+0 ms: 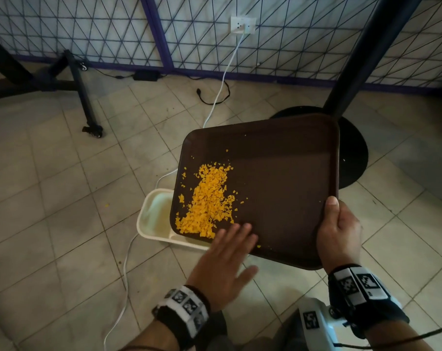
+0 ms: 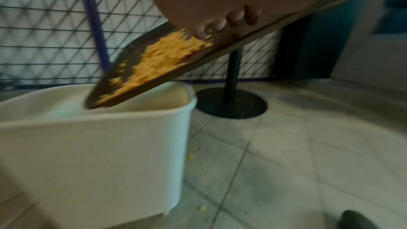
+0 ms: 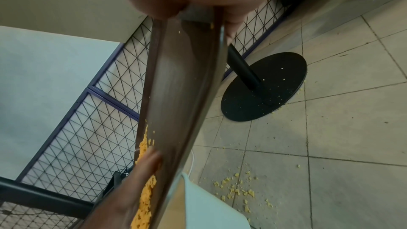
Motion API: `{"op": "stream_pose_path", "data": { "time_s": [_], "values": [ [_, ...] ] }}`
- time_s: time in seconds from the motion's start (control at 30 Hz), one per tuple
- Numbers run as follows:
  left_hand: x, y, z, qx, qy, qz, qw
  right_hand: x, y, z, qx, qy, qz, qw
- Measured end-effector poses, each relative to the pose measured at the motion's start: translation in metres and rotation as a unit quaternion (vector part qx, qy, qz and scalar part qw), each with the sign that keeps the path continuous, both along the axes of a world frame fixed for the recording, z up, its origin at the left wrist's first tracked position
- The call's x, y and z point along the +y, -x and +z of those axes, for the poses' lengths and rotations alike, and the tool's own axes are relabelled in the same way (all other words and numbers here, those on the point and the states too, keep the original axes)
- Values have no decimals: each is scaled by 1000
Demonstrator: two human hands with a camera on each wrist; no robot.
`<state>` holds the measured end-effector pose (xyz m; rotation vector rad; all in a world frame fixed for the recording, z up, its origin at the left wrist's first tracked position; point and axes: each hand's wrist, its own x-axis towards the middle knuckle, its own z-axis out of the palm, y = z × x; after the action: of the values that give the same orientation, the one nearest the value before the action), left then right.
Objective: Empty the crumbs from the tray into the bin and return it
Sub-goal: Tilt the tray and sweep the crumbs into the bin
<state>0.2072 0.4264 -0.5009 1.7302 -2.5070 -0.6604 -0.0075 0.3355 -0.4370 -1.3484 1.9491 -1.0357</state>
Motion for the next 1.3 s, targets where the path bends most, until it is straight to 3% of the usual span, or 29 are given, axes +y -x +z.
{"op": "stream_pose_path", "data": {
  "time_s": [0.13,0.23,0.37,0.47,0.6,0.8,1.03,1.3],
  "values": [
    [4,36,-3,28,18,-63,997,-1,-5,-2,-2,-9,-3,1000],
    [8,11,-15,5,19,-10,1000,-1,-2,-2,3,-11,-6,1000],
    [10,-48,-31,-42,-57,82,994,-1,-1,0,-1,-7,1,1000],
    [13,-80,-41,-71,-54,104,991,0,-5,3,-2,-11,9,1000],
    [6,-90,-31,-34,-17,112,993,0,-6,4,6,-10,16,1000],
    [-85,-79,7,39,54,198,978,1,-6,-2,19,-9,15,1000],
    [-177,-74,-4,62,-18,240,969,2,-6,-5,12,-10,32,999],
    [-90,-82,-30,1,-70,218,973,2,-2,-11,20,-10,31,999]
  ]
}}
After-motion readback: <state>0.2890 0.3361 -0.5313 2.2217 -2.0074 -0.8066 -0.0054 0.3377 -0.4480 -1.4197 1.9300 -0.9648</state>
